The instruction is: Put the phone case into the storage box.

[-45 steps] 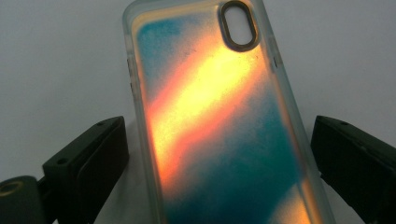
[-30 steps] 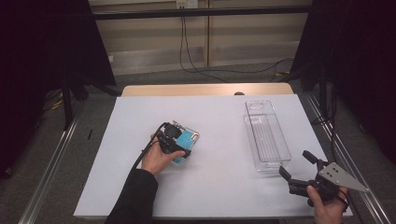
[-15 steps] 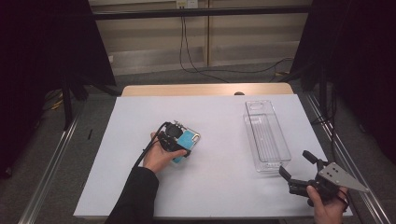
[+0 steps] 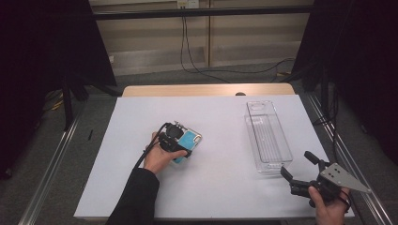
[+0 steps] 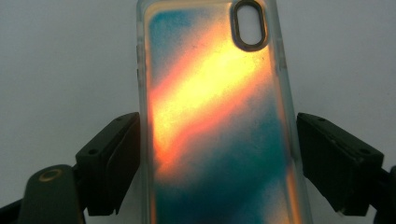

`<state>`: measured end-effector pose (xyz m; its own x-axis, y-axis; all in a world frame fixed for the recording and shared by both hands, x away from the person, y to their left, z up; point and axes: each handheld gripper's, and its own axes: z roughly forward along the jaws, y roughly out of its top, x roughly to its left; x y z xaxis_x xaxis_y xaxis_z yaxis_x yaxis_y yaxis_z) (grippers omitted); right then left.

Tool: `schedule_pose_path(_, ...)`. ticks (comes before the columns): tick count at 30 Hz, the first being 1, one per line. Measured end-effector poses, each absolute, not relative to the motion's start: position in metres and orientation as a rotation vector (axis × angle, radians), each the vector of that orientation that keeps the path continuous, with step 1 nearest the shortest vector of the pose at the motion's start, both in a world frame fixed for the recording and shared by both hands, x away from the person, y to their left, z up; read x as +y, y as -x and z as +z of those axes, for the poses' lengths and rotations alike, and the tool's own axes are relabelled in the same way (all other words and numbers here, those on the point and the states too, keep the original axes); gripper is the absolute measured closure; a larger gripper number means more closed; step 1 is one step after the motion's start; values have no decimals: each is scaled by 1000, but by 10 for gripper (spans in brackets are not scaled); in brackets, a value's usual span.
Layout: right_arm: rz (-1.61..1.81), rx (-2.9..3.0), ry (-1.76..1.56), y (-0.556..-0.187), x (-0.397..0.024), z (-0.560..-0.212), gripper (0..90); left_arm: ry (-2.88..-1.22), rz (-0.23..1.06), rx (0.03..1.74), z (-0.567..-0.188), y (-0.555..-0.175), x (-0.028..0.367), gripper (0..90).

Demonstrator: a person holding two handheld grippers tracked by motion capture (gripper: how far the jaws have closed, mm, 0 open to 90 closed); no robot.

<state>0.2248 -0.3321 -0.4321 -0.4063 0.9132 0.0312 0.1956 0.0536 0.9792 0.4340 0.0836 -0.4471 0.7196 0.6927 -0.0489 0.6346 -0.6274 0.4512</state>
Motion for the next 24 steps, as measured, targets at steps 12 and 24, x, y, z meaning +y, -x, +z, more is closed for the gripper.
schedule_pose_path(12,1401,1678,-1125,-224,-332,-432,2,-2454,195,1012,-447,-430,86,169)
schedule_pose_path(24,1400,1677,-1125,-224,-332,-432,2,-2388,279,994,-435,-424,91,169)
